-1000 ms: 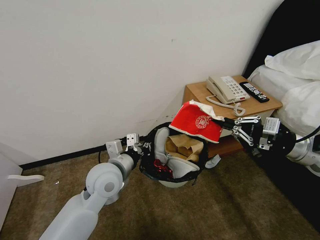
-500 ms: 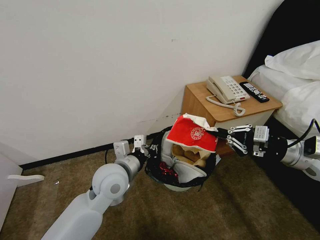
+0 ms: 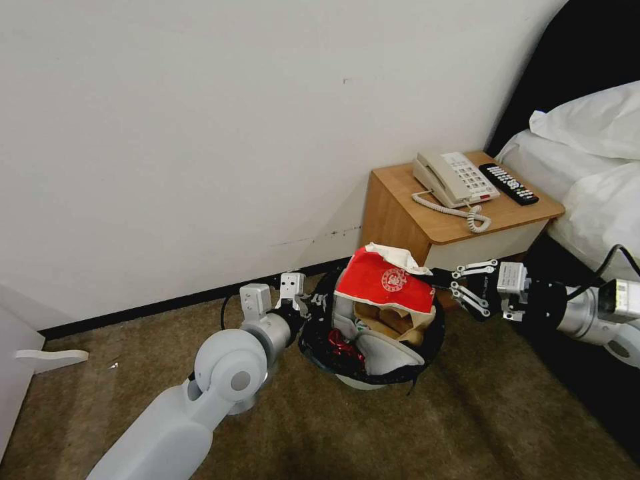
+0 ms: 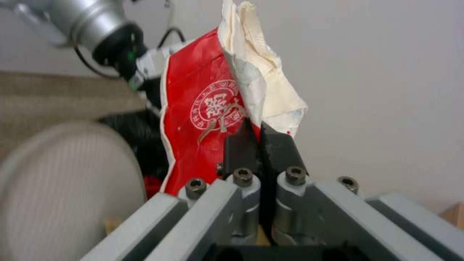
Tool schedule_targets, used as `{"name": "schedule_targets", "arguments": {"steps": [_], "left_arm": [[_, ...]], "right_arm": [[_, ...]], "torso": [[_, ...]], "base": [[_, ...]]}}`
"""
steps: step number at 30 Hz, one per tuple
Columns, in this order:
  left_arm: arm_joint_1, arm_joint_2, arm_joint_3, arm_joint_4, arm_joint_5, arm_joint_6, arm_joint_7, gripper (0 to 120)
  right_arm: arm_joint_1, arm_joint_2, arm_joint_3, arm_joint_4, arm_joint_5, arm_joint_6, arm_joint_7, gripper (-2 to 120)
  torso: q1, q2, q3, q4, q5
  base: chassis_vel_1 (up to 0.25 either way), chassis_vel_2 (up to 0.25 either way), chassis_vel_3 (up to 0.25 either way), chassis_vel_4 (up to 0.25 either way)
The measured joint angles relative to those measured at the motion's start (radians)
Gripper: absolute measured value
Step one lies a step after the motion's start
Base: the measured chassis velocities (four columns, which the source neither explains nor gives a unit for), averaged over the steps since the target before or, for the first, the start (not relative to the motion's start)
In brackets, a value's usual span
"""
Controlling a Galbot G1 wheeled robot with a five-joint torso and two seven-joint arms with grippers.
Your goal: Pick up the trash bin, then pick up the garbage from the floor and place it into the trash bin.
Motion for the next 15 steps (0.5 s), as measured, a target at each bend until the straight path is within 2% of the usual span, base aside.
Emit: {"name": "schedule_targets", "arguments": {"steps": [12, 15], "left_arm": [[-0.003, 0.000, -0.007, 0.000, -0.002, 0.000, 0.005, 4], [-0.004, 0.000, -0.010, 0.001, -0.003, 0.000, 0.005, 4]], "right_arm": [[0.015, 0.002, -0.041, -0.030, -0.025, 0.005, 0.012, 0], [0.014, 0.003, -0.040, -0.030, -0.036, 0.008, 0.023, 5]], "torso": [[0.000, 0.000, 0.000, 0.0001, 0.0000], [0.000, 0.000, 0.000, 0.0001, 0.0000]], "base": [[0.000, 0.000, 0.000, 0.000], [0.000, 0.000, 0.000, 0.000]]}}
